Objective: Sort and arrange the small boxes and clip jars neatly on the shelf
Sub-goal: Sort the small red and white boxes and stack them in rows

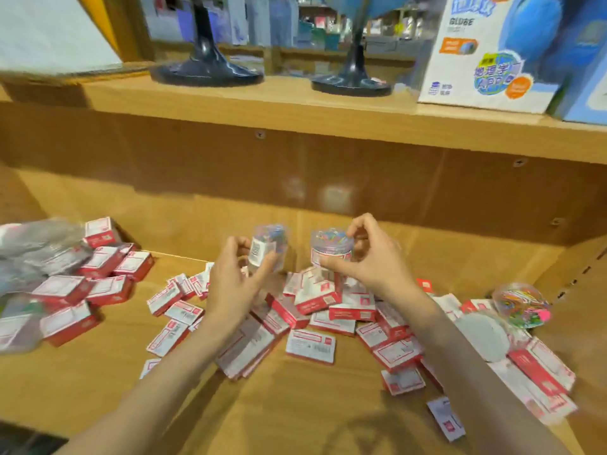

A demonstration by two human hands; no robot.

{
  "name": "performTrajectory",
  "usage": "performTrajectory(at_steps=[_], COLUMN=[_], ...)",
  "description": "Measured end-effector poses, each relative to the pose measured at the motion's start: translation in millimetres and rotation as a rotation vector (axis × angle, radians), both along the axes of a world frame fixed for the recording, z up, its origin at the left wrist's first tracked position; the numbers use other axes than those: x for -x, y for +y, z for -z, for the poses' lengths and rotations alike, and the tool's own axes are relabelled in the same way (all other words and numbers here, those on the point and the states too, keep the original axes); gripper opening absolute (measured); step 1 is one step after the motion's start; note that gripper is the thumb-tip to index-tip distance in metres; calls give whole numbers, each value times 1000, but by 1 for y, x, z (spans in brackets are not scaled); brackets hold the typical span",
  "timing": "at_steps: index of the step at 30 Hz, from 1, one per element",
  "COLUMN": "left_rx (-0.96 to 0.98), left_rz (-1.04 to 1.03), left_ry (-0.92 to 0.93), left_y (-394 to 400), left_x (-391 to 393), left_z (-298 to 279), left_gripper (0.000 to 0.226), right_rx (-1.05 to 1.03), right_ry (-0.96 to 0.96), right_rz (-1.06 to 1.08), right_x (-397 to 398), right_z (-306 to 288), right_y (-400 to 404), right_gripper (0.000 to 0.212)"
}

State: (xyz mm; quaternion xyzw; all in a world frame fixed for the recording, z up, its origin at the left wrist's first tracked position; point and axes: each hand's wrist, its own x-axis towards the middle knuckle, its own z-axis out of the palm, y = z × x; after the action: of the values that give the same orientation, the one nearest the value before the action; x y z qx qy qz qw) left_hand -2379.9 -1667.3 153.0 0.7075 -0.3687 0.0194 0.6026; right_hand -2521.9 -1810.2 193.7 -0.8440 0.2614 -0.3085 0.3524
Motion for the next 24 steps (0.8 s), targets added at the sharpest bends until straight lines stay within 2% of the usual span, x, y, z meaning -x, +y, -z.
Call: performTrajectory(at_steps=[5,11,14,21,24], left_rx=[-8,-87,-130,-287,-376], left_rz=[-184,-531,-677,-632,-539], left_ry=[-54,-277,-293,-402,-413], left_y=[80,184,215,220,211], left_x=[-73,-151,-191,-279,-308], left_z=[7,4,-8,-26,-24], left_gripper=[23,27,34,33,32], right_rx=[-147,-322,-336,-221,-138], right_ry=[2,-66,-79,-52,-30], right_rz=[-157,-319,-364,-293,-218], right_x=[-91,-205,-257,-363,-380], right_z=[13,26,30,22,32], right_y=[47,118,148,197,201], right_gripper=[47,45,46,52,41])
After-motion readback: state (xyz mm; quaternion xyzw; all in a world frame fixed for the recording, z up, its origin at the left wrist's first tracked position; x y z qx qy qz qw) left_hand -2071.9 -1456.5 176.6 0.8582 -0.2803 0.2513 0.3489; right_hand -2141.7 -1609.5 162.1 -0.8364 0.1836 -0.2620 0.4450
